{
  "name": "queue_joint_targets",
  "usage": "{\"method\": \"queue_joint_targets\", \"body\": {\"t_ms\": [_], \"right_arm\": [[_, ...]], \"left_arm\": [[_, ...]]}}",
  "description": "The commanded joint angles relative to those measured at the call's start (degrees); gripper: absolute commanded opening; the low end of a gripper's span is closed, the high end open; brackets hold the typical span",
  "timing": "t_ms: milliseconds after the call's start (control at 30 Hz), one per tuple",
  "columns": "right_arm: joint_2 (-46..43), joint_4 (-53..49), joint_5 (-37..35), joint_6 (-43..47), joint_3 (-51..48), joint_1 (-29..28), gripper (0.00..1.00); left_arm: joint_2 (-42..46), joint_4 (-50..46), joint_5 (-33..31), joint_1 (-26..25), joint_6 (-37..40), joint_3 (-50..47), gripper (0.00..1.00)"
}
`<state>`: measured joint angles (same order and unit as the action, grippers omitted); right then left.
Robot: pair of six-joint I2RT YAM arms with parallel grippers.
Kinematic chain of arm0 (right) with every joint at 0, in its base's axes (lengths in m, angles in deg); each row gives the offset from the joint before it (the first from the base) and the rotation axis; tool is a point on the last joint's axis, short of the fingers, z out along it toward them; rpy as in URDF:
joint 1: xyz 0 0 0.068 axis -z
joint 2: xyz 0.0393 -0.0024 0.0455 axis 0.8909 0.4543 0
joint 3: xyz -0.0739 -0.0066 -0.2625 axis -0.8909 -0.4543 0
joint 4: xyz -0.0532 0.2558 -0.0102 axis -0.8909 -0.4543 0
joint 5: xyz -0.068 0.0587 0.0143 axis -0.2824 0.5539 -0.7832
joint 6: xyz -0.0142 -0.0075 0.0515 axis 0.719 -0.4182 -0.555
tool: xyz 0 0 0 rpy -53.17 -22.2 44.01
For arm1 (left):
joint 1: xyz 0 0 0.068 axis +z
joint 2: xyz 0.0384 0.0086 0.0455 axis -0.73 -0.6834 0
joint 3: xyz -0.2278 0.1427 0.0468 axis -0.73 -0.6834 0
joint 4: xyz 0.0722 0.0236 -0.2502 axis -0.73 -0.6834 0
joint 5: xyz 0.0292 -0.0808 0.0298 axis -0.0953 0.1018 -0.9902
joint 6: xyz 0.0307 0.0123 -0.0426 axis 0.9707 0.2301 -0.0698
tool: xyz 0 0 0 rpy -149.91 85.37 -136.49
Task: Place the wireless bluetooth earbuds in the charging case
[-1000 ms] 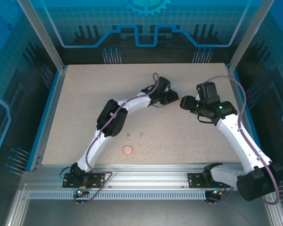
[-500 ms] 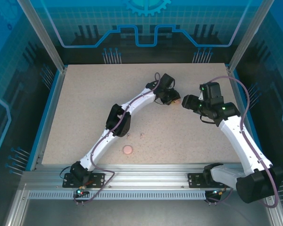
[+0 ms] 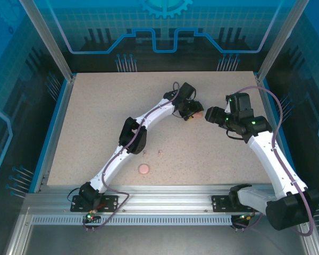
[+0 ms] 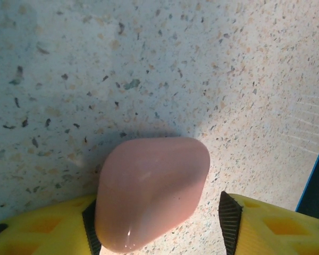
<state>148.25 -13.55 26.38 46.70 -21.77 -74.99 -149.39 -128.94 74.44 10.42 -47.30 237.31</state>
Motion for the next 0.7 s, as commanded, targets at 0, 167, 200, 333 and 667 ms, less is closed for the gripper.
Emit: {"method": "queue_joint_targets", "body": {"t_ms": [0,167,200,333,667], "right_arm": [[-1.13,0.4,1.04,0.5,0.83,0.97,0.72],[-1.59,-0.22,0.94,0.49,1.33,1.03,0.75],[-1.82,-0.34,0.89,0.5,1.44,1.03,0.75],[-2.3,-1.03,0.78,0.55,2.06,1.17,0.76],[-4.98,-4.23,-0.59,1.51,3.01,1.51,0.77]], "left_arm": [[-1.6,-6.99,-1.4,1.39,1.49,1.05,0.64],[-1.1,-9.23,-3.53,1.41,2.6,1.65,0.77],[-0.95,-9.69,-3.96,1.57,2.86,1.8,0.79],[-0.12,-11.57,-5.63,1.73,3.62,1.94,0.82],[9.22,-18.84,-17.68,2.98,14.35,2.11,0.85]]}}
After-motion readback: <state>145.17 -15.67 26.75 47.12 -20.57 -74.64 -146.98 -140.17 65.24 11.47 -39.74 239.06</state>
